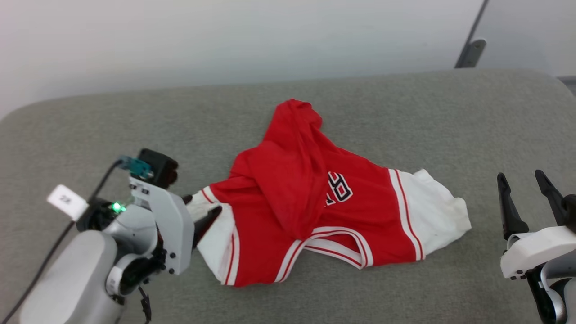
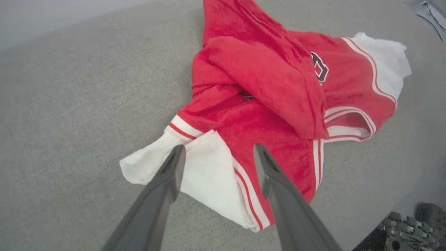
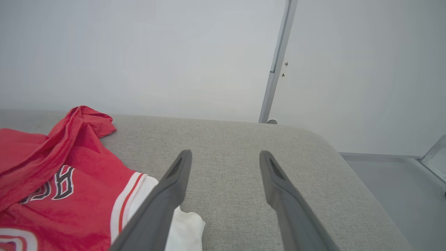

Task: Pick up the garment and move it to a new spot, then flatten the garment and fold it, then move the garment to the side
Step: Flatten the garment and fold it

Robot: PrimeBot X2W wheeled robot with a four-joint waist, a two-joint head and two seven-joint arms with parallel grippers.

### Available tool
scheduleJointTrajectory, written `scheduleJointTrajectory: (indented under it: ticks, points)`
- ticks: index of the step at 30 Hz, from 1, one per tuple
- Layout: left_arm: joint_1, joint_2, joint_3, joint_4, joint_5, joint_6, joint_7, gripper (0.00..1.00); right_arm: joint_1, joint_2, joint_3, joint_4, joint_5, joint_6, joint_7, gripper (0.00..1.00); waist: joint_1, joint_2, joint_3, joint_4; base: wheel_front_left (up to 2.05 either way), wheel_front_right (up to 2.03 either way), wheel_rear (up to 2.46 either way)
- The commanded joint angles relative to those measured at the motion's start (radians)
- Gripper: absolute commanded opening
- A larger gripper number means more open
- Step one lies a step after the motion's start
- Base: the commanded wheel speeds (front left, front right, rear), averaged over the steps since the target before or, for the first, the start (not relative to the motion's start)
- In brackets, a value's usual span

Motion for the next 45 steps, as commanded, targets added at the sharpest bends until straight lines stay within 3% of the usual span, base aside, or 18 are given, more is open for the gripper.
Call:
scheduleJointTrajectory:
  ticks: [1, 10, 21, 23, 26, 31, 37, 45]
  points:
    - [-0.012, -0.003, -0.007, 0.006, -0.001, -0.006, 0.009, 1.00, 0.012, 0.007, -0.004, -0.004, -0.010, -0.002, -0.011, 1.00, 0.0000, 0.0000, 0.020, -0.023, 0.00, 0.00, 0.00]
    - [-0.029, -0.016, -0.068, 0.092, -0.008, -0.010, 0.099, 1.00, -0.001, 0.031, -0.019, 0.000, -0.027, -0.002, -0.044, 1.00, 0.0000, 0.0000, 0.052, -0.051, 0.00, 0.00, 0.00]
    - [-0.047, -0.023, -0.099, 0.207, 0.008, -0.014, 0.085, 1.00, -0.014, 0.034, -0.018, 0.000, -0.030, -0.002, -0.055, 1.00, 0.0000, 0.0000, 0.067, -0.056, 0.00, 0.00, 0.00]
    - [-0.048, -0.024, -0.100, 0.226, 0.009, -0.015, 0.077, 0.79, -0.016, 0.034, -0.016, -0.001, -0.030, -0.002, -0.055, 1.00, 0.0000, 0.0000, 0.068, -0.055, 0.00, 0.00, 0.00]
    - [-0.047, -0.032, -0.103, 0.251, 0.003, -0.017, 0.065, 0.58, -0.017, 0.031, -0.016, -0.004, -0.030, -0.002, -0.055, 1.00, 0.0000, 0.0000, 0.071, -0.053, 0.00, 0.00, 0.00]
    - [-0.052, -0.039, -0.105, 0.285, -0.004, -0.019, 0.048, 0.00, -0.020, 0.029, -0.016, -0.009, -0.032, -0.002, -0.055, 1.00, 0.0000, 0.0000, 0.076, -0.050, 0.00, 0.00, 0.00]
    - [-0.060, -0.047, -0.085, 0.309, -0.031, -0.018, 0.021, 0.00, -0.020, 0.027, -0.019, -0.013, -0.034, -0.002, -0.057, 1.00, 0.0000, 0.0000, 0.079, -0.045, 0.00, 0.00, 0.00]
    - [-0.009, -0.022, -0.003, 0.251, -0.086, 0.032, -0.035, 0.00, 0.003, 0.029, -0.040, -0.013, -0.039, -0.002, -0.053, 1.00, 0.0000, 0.0000, 0.068, -0.020, 0.00, 0.00, 0.00]
